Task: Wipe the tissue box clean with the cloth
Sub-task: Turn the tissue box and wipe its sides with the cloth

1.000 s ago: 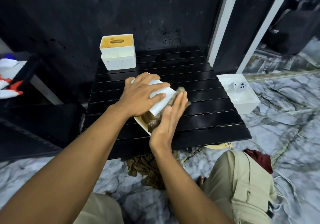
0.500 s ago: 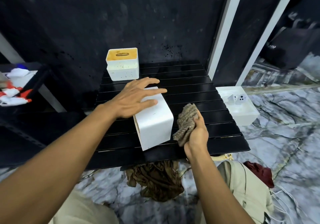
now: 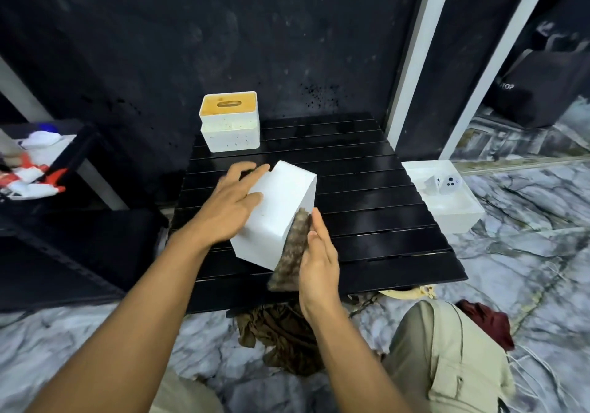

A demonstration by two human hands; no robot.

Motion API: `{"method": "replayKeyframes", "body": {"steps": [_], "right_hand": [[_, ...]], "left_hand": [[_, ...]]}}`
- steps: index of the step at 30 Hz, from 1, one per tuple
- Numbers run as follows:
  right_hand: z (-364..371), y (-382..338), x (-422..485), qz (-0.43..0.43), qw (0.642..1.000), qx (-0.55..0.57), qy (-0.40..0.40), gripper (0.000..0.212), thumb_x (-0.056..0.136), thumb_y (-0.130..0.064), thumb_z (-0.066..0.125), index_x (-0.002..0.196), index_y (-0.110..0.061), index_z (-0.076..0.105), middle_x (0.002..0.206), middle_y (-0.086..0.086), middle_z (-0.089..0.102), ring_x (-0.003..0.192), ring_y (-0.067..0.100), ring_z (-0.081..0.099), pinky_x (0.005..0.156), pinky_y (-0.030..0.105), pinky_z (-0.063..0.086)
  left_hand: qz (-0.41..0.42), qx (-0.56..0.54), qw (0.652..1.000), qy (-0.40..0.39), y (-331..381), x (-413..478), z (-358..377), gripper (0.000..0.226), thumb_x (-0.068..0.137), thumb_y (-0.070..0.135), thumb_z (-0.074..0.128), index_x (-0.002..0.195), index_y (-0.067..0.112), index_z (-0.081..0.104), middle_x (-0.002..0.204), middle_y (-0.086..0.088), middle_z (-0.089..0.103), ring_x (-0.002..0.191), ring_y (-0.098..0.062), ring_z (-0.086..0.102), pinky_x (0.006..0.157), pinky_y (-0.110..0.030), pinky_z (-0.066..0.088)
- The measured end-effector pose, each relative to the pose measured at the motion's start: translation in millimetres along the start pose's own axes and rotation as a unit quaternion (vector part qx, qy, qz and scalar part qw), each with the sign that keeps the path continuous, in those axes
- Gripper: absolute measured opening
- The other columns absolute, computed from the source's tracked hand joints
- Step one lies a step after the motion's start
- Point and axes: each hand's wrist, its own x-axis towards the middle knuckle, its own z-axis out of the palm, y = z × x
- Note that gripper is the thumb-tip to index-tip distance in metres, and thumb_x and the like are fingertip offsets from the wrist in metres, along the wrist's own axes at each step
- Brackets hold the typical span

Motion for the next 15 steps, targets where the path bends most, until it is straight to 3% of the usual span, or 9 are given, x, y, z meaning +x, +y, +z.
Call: {"method": "replayKeyframes", "body": {"steps": [2, 5, 8, 10, 11, 13, 15], "right_hand": [[5, -2, -2, -0.041, 0.999, -0.023, -0.011, 0.048, 0.097, -0.016, 0.04, 0.143, -0.032, 0.042, 0.153, -0.017, 0.037, 0.141, 0.0, 0.033, 0.12, 0.036, 0.026], [7, -5, -2, -0.177, 0.978, -0.111, -0.015, 0.051, 0.099, 0.002, 0.044, 0.145, -0.017, 0.04, 0.158, -0.011, 0.028, 0.145, 0.002, 0.025, 0.117, 0.024, 0.027], [2, -10, 12, -0.342, 0.908, -0.238, -0.036, 0.05, 0.093, 0.012, 0.049, 0.141, 0.0, 0.045, 0.156, 0.008, 0.034, 0.146, 0.016, 0.029, 0.117, 0.029, 0.03], [-1, -18, 29, -0.406, 0.854, -0.308, -0.102, 0.046, 0.089, 0.017, 0.051, 0.133, 0.004, 0.053, 0.149, 0.015, 0.042, 0.143, 0.023, 0.035, 0.116, 0.032, 0.033], [-1, -24, 38, -0.418, 0.828, -0.347, -0.141, 0.041, 0.089, 0.016, 0.051, 0.127, 0.004, 0.059, 0.144, 0.016, 0.048, 0.142, 0.025, 0.038, 0.116, 0.031, 0.033], [-3, -38, 59, -0.402, 0.788, -0.422, -0.199, 0.029, 0.09, 0.007, 0.054, 0.115, 0.002, 0.068, 0.131, 0.013, 0.059, 0.139, 0.023, 0.041, 0.115, 0.024, 0.031], [-3, -57, 85, -0.355, 0.779, -0.475, -0.205, 0.022, 0.091, -0.004, 0.06, 0.109, -0.005, 0.073, 0.12, 0.007, 0.065, 0.137, 0.02, 0.042, 0.114, 0.024, 0.031]], "left_hand": [[0.004, -0.08, 0.996, 0.039, -7, -2, 7, 0.046, 0.101, 0.023, 0.039, 0.147, 0.027, 0.043, 0.146, 0.015, 0.033, 0.133, -0.004, 0.033, 0.109, -0.024, 0.026], [0.019, -0.064, 0.997, 0.032, -7, 1, 9, 0.041, 0.105, 0.025, 0.035, 0.145, 0.026, 0.045, 0.147, 0.018, 0.035, 0.131, 0.001, 0.034, 0.105, -0.019, 0.024], [-0.003, -0.176, 0.984, 0.031, -6, 6, 7, 0.042, 0.101, 0.023, 0.036, 0.141, 0.024, 0.048, 0.142, 0.013, 0.046, 0.125, 0.004, 0.044, 0.108, -0.017, 0.031], [-0.028, -0.272, 0.962, 0.022, -6, 6, 7, 0.042, 0.101, 0.008, 0.035, 0.137, 0.019, 0.053, 0.134, 0.006, 0.056, 0.112, 0.005, 0.055, 0.095, -0.013, 0.043], [-0.035, -0.3, 0.953, 0.018, -7, 6, 8, 0.044, 0.099, 0.003, 0.035, 0.136, 0.017, 0.055, 0.133, 0.004, 0.059, 0.111, 0.001, 0.059, 0.091, -0.013, 0.046], [-0.049, -0.338, 0.94, 0.021, -13, 4, 11, 0.046, 0.098, 0.002, 0.035, 0.133, 0.018, 0.059, 0.134, 0.002, 0.061, 0.118, -0.009, 0.059, 0.097, -0.019, 0.047], [-0.07, -0.366, 0.927, 0.034, -16, 1, 14, 0.044, 0.099, 0.005, 0.037, 0.131, 0.022, 0.062, 0.134, 0.004, 0.062, 0.122, -0.013, 0.057, 0.105, -0.027, 0.044]]}}
